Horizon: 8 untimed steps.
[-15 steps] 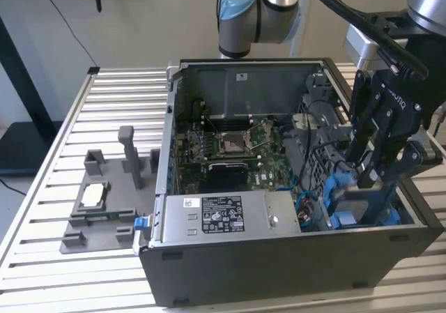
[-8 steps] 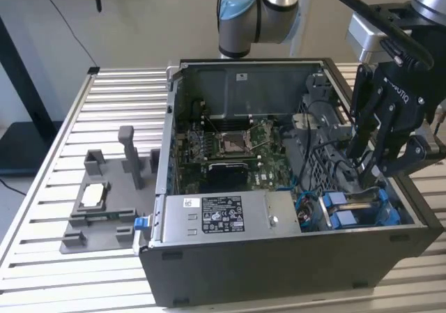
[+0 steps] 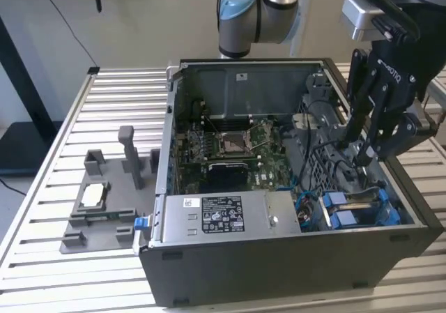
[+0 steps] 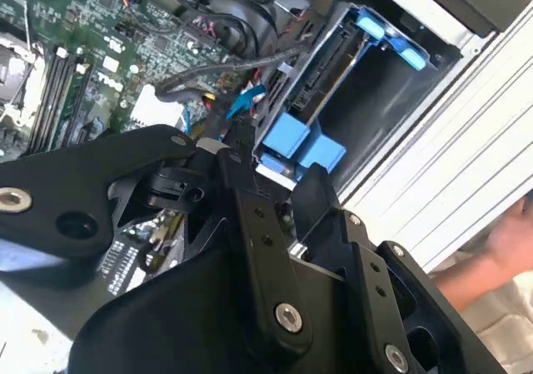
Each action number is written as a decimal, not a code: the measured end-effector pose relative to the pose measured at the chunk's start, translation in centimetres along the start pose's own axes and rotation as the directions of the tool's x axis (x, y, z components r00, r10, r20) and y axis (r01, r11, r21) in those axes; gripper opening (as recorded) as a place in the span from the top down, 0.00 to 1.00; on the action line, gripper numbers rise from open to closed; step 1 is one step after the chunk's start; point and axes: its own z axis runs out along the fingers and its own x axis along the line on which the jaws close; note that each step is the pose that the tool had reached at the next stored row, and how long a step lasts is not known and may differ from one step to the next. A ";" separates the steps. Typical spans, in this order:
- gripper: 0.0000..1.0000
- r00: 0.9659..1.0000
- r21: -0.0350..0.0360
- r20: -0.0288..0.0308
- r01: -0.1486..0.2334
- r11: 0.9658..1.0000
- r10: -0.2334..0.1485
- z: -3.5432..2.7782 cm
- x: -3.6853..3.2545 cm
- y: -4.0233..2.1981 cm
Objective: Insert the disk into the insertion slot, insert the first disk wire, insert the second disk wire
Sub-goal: 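Insert the disk into the insertion slot, then insert the first disk wire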
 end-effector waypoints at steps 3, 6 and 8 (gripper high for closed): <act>0.53 1.000 0.000 0.000 0.000 1.000 0.000 0.04 -1.25 0.01; 0.53 1.000 0.001 0.000 0.000 1.000 0.000 0.16 -2.00 0.02; 0.53 1.000 0.003 0.000 0.000 1.000 0.000 0.35 -2.25 0.03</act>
